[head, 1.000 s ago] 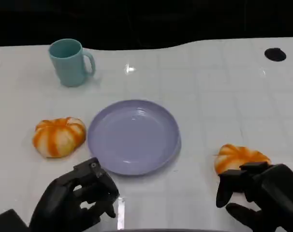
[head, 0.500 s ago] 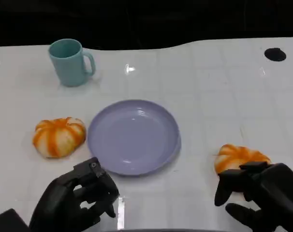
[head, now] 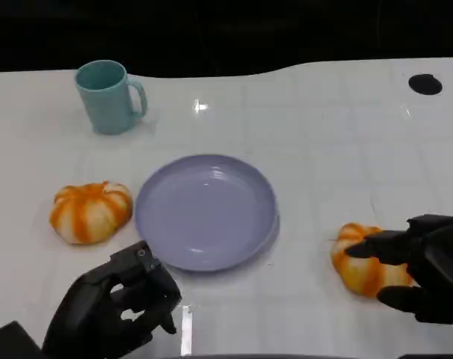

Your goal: Grasp the bread from the table and place it into the plate.

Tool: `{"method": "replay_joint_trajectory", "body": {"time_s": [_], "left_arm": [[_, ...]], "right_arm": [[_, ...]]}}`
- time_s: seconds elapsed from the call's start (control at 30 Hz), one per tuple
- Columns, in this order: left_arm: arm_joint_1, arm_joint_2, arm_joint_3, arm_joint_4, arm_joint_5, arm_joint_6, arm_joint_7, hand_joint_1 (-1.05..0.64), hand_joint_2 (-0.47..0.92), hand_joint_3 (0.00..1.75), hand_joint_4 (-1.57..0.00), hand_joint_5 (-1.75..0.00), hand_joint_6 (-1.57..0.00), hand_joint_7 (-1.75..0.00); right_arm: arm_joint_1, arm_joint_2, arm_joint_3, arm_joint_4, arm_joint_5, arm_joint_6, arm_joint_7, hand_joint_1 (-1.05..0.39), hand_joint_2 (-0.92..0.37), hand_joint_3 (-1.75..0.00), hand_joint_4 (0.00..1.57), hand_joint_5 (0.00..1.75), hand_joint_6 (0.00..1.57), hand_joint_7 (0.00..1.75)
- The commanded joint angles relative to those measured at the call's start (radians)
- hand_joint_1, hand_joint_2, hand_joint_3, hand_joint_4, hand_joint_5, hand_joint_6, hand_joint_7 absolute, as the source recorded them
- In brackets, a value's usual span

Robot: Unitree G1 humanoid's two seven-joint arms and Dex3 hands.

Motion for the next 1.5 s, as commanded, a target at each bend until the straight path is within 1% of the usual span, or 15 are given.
{"method": "replay_joint_trajectory", "body": {"time_s": [0.03, 0.13, 0.27, 0.47, 0.73, 0.8, 0.93, 1.17, 1.27, 1.3, 1.37, 1.4, 1.43, 1.47, 1.5], "left_arm": [[0.002, 0.009, 0.004, 0.004, -0.006, -0.006, -0.002, -0.57, 0.92, 0.3, -0.66, -1.75, -0.6, -1.51], [0.003, 0.008, 0.002, 0.001, -0.004, 0.0, 0.002, -0.57, 0.92, 0.3, -0.66, -1.75, -0.6, -1.51], [0.002, 0.006, 0.001, -0.001, -0.003, 0.004, 0.004, -0.57, 0.92, 0.31, -0.65, -1.75, -0.6, -1.51], [0.004, 0.002, -0.004, -0.005, 0.005, 0.003, 0.011, -0.57, 0.92, 0.31, -0.65, -1.75, -0.6, -1.51], [0.014, -0.003, -0.008, -0.026, 0.004, 0.014, 0.018, -0.58, 0.92, 0.3, -0.66, -1.75, -0.6, -1.51], [0.015, -0.003, -0.008, -0.03, 0.005, 0.017, 0.019, -0.58, 0.92, 0.3, -0.66, -1.75, -0.6, -1.51], [0.016, -0.004, -0.007, -0.029, -0.001, 0.014, 0.014, -0.58, 0.92, 0.29, -0.65, -1.75, -0.6, -1.51], [0.016, -0.003, -0.007, -0.033, -0.003, 0.017, 0.012, -0.57, 0.92, 0.3, -0.65, -1.75, -0.6, -1.5], [0.016, -0.002, -0.008, -0.034, -0.001, 0.015, 0.011, -0.57, 0.92, 0.3, -0.65, -1.75, -0.6, -1.5], [0.016, -0.002, -0.008, -0.034, 0.0, 0.014, 0.012, -0.57, 0.92, 0.3, -0.66, -1.75, -0.6, -1.5], [0.018, -0.004, -0.009, -0.038, 0.0, 0.017, 0.014, -0.56, 0.92, 0.3, -0.66, -1.75, -0.6, -1.5], [0.018, -0.004, -0.009, -0.039, 0.0, 0.019, 0.015, -0.56, 0.92, 0.3, -0.66, -1.75, -0.6, -1.5], [0.018, -0.005, -0.009, -0.039, -0.002, 0.021, 0.015, -0.56, 0.92, 0.3, -0.66, -1.75, -0.6, -1.5], [0.019, -0.005, -0.009, -0.04, -0.002, 0.023, 0.016, -0.56, 0.92, 0.3, -0.66, -1.75, -0.6, -1.5], [0.019, -0.005, -0.009, -0.042, -0.001, 0.025, 0.017, -0.57, 0.92, 0.29, -0.65, -1.75, -0.6, -1.5]], "right_arm": [[0.015, -0.018, -0.019, -0.091, -0.037, 0.076, 0.086, -0.54, -0.86, 0.0, 0.27, 0.24, 0.34, 0.0], [0.013, -0.013, -0.011, -0.117, -0.074, 0.113, 0.118, -0.59, -0.86, 0.0, 0.21, 0.22, 0.29, 0.0], [-0.005, -0.012, 0.012, -0.119, -0.137, 0.147, 0.153, -0.66, -0.86, 0.0, 0.19, 0.22, 0.28, 0.0], [-0.05, -0.013, 0.053, -0.058, -0.194, 0.165, 0.176, -0.69, -0.86, 0.0, 0.17, 0.23, 0.24, 0.0], [-0.14, -0.003, 0.115, 0.12, -0.201, 0.169, 0.153, -0.67, -0.87, 0.0, 0.15, 0.25, 0.26, 0.01], [-0.15, -0.004, 0.124, 0.138, -0.2, 0.17, 0.145, -0.67, -0.87, 0.0, 0.15, 0.26, 0.26, 0.01], [-0.218, 0.013, 0.177, 0.272, -0.205, 0.169, 0.105, -0.68, -0.88, 0.0, 0.17, 0.27, 0.26, 0.01], [-0.306, 0.028, 0.26, 0.447, -0.224, 0.184, 0.047, -0.7, -0.9, -0.01, 0.19, 0.28, 0.27, 0.01], [-0.342, 0.038, 0.289, 0.524, -0.217, 0.174, 0.01, -0.7, -0.92, -0.01, 0.22, 0.28, 0.3, 0.02], [-0.352, 0.043, 0.297, 0.548, -0.213, 0.17, -0.005, -0.68, -0.92, -0.01, 0.23, 0.28, 0.31, 0.02], [-0.369, 0.058, 0.305, 0.598, -0.198, 0.16, -0.061, -0.62, -0.92, -0.01, 0.33, 0.28, 0.39, 0.04], [-0.376, 0.065, 0.307, 0.622, -0.189, 0.153, -0.095, -0.56, -0.92, -0.01, 0.43, 0.26, 0.45, 0.04], [-0.381, 0.074, 0.297, 0.655, -0.16, 0.119, -0.16, -0.44, -0.91, -0.01, 0.63, 0.31, 0.58, 0.07], [-0.386, 0.083, 0.286, 0.692, -0.126, 0.077, -0.226, -0.33, -0.9, -0.01, 0.77, 0.5, 0.73, 0.08], [-0.393, 0.087, 0.279, 0.725, -0.099, 0.04, -0.28, -0.23, -0.9, -0.01, 0.84, 0.87, 0.92, 0.1]]}}
